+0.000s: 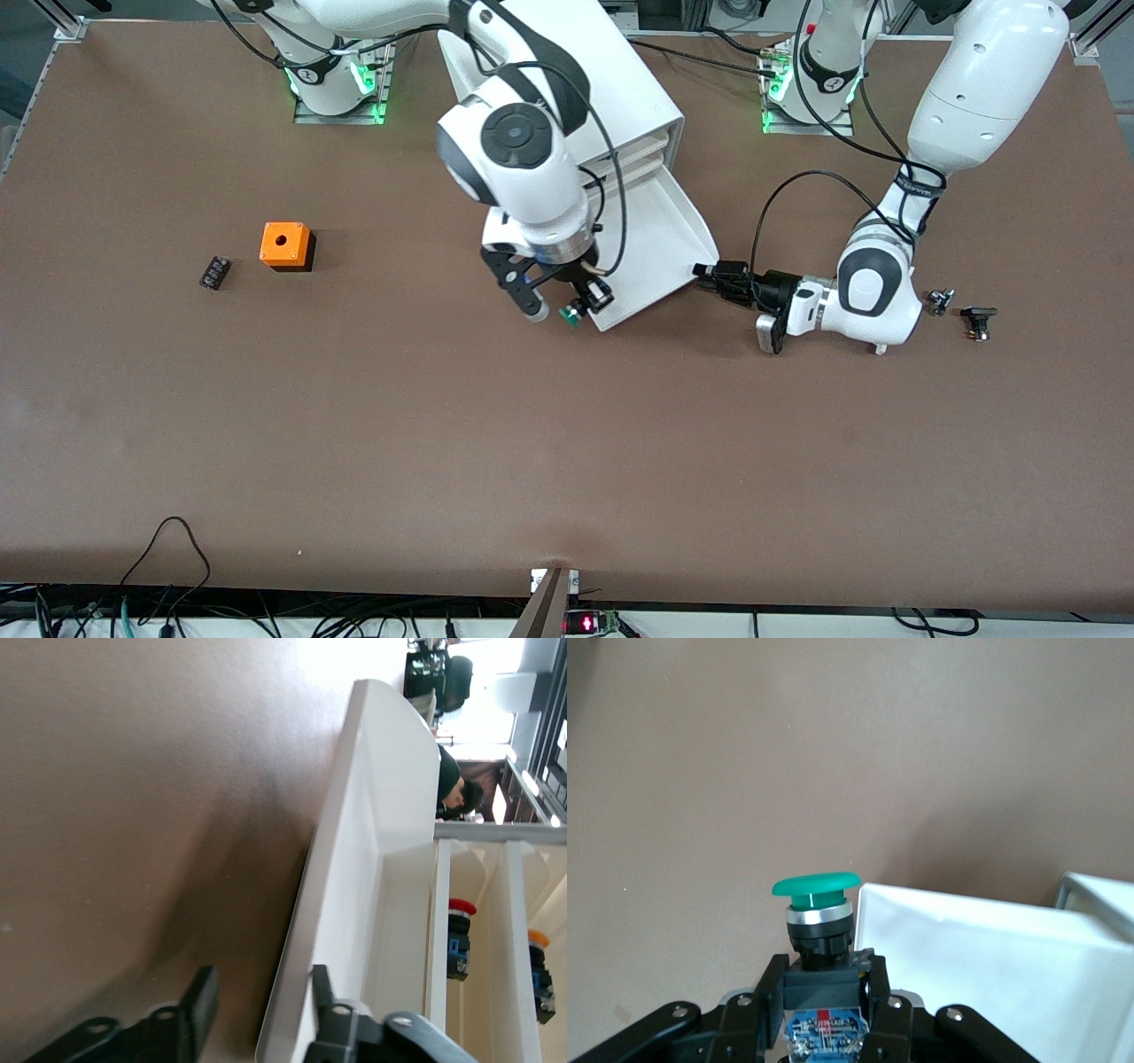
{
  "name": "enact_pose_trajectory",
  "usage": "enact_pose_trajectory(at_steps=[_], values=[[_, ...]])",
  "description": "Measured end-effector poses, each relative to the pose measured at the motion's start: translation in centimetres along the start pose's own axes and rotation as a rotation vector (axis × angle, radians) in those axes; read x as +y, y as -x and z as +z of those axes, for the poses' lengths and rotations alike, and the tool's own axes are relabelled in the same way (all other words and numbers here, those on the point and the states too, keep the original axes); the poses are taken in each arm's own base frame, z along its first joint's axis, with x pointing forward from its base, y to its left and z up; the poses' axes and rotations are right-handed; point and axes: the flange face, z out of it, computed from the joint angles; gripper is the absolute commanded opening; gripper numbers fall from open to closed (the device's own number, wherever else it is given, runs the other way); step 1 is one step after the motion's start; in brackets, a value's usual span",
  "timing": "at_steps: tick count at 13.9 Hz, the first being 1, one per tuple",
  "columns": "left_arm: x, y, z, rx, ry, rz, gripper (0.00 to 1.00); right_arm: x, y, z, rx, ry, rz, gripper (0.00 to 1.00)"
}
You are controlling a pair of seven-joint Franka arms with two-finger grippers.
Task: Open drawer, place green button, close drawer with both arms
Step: 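Carry the green button with the right gripper over the open drawer, then lower the green button into the drawer and open the right gripper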
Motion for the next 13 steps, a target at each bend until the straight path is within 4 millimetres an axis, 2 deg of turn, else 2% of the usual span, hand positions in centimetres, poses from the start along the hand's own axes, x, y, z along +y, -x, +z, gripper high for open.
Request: enact_pose_trajectory(at_steps=[3, 7, 9, 11, 12, 13], values=[[2.1, -1.5, -1.4, -0.084, -0.006, -0.081, 1.00, 1.0, 4.0, 4.3, 0.036, 0.010, 0.051, 0.00], [8.1, -5.1, -5.9, -0.200, -0.119, -0.241, 1.00, 3.1, 9.2, 10.1, 0.073, 0.010, 0.109, 0.00], [10.8, -6.1, -7.6, -0.229, -0.181, -0.331, 1.00, 3.7, 10.2, 12.1, 0.070, 0.008, 0.142, 0.00], [13.2, -6.9, -8.9, -0.239, -0.237, -0.421, 1.00, 3.8, 10.3, 13.0, 0.067, 0.003, 0.177, 0.00], [14.4, -7.3, -9.4, -0.239, -0.271, -0.461, 1.00, 3.8, 10.2, 13.3, 0.067, 0.001, 0.186, 0.25], [15.5, -7.6, -10.0, -0.233, -0.308, -0.494, 1.00, 3.8, 10.2, 13.4, 0.068, 0.001, 0.195, 0.90]])
